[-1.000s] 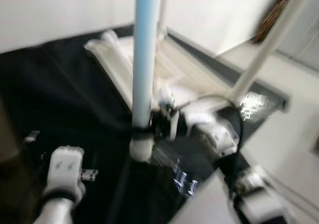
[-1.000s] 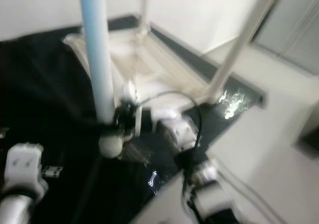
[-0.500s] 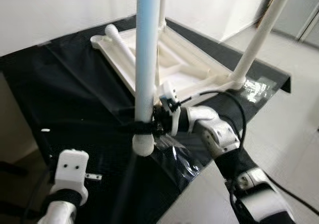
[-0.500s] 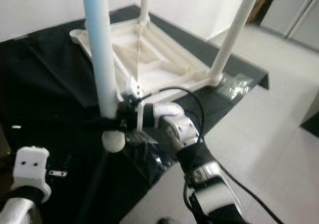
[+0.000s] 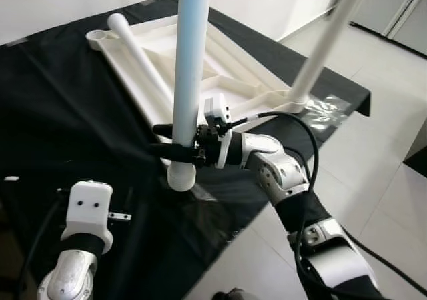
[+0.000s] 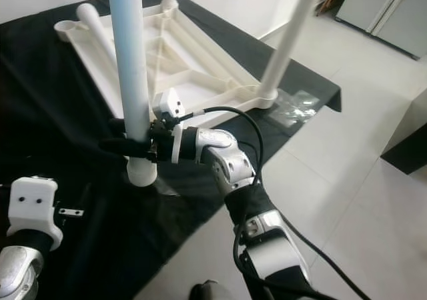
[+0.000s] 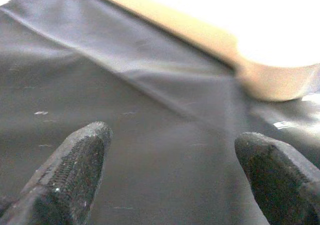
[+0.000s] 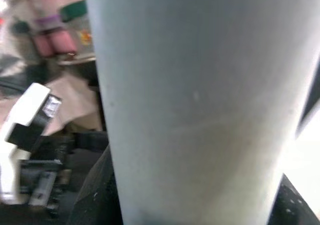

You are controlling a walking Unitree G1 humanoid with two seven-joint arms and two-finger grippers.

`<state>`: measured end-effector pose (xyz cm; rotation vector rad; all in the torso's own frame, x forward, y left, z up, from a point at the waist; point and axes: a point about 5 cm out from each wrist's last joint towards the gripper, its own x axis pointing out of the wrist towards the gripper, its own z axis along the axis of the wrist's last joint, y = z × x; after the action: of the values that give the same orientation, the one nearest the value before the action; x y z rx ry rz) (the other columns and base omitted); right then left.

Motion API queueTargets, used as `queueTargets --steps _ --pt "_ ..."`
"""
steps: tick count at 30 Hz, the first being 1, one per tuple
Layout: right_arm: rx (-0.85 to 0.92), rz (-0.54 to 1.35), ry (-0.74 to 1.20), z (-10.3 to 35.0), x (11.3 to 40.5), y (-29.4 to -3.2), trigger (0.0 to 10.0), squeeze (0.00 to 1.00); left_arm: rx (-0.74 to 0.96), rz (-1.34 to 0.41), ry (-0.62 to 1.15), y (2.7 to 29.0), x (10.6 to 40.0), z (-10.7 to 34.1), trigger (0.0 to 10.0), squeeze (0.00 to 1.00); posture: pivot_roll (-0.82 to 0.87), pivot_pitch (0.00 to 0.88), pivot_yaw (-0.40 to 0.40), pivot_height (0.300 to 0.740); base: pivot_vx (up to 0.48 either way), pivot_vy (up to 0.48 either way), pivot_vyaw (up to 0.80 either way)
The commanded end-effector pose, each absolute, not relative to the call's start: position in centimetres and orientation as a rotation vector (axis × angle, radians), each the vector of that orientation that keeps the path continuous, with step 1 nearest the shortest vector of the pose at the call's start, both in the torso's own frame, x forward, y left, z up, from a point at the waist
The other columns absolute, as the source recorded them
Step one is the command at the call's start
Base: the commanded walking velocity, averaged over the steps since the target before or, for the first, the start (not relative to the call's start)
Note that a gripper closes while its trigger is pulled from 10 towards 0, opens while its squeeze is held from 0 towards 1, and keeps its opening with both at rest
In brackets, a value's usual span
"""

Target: Building children table

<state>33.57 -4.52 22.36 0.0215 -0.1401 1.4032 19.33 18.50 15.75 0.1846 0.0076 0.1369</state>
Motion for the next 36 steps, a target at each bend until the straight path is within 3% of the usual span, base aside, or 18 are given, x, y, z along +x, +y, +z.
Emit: queueTargets --steps 1,15,27,36 --pt "0.020 1.399 -0.193 23.0 33.4 -4.2 10.0 0.00 0.192 0.165 0.019 19.1 19.3 15.5 10.0 0.00 -0.03 0.140 -0.103 0.740 0.000 0.000 0.00" --pt "-0.013 1.310 -0.226 23.6 34.1 -3.7 10.0 0.00 0.176 0.168 -0.009 19.1 19.9 15.7 10.0 0.00 -0.04 0.125 -0.125 0.740 0.000 0.000 0.00" --pt "0.029 1.245 -0.224 23.9 34.6 -3.9 10.0 0.00 0.165 0.145 -0.022 18.8 20.1 15.8 10.0 0.00 -0.04 0.118 -0.124 0.740 0.478 0.000 0.44" --pt "-0.055 1.370 -0.197 23.0 33.5 -4.2 10.0 0.00 0.133 0.171 -0.013 19.0 20.2 15.6 10.0 0.00 -0.05 0.110 -0.119 0.740 0.000 0.000 0.00"
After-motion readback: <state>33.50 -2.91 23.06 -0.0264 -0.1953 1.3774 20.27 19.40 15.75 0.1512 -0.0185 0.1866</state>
